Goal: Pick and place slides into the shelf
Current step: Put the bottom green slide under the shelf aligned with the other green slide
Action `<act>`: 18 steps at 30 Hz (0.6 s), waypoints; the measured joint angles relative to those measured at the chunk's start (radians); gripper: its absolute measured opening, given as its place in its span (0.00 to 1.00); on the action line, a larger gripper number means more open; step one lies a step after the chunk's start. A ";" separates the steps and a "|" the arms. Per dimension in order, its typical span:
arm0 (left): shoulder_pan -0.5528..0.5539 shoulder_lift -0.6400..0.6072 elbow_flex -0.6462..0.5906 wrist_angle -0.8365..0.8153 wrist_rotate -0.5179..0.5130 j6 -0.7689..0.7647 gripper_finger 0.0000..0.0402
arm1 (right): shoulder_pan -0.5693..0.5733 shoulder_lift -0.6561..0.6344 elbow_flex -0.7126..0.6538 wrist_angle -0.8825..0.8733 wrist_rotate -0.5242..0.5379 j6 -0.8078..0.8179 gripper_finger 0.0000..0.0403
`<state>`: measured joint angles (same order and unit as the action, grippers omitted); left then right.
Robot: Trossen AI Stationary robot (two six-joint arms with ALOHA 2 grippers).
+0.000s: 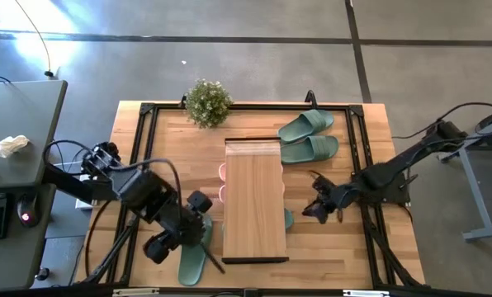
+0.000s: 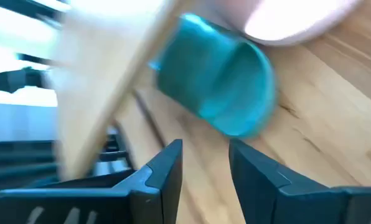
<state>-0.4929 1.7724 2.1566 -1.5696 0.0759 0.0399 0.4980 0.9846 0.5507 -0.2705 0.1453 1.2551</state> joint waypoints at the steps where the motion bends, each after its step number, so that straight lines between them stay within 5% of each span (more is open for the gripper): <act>1: -0.008 -0.006 -0.033 0.001 0.004 -0.013 0.41 | 0.000 -0.030 0.000 0.005 -0.001 -0.012 0.29; 6: -0.072 -0.054 -0.261 -0.002 -0.025 -0.109 0.41 | 0.000 -0.163 0.000 0.039 -0.001 -0.077 0.29; 18: -0.343 -0.111 -0.586 0.118 -0.432 -0.579 0.41 | -0.001 -0.296 0.000 -0.018 0.091 -0.165 0.29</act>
<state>-0.8357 1.6611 1.5703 -1.4512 -0.3560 -0.5388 0.4973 0.6884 0.5507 -0.2882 0.2359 1.0904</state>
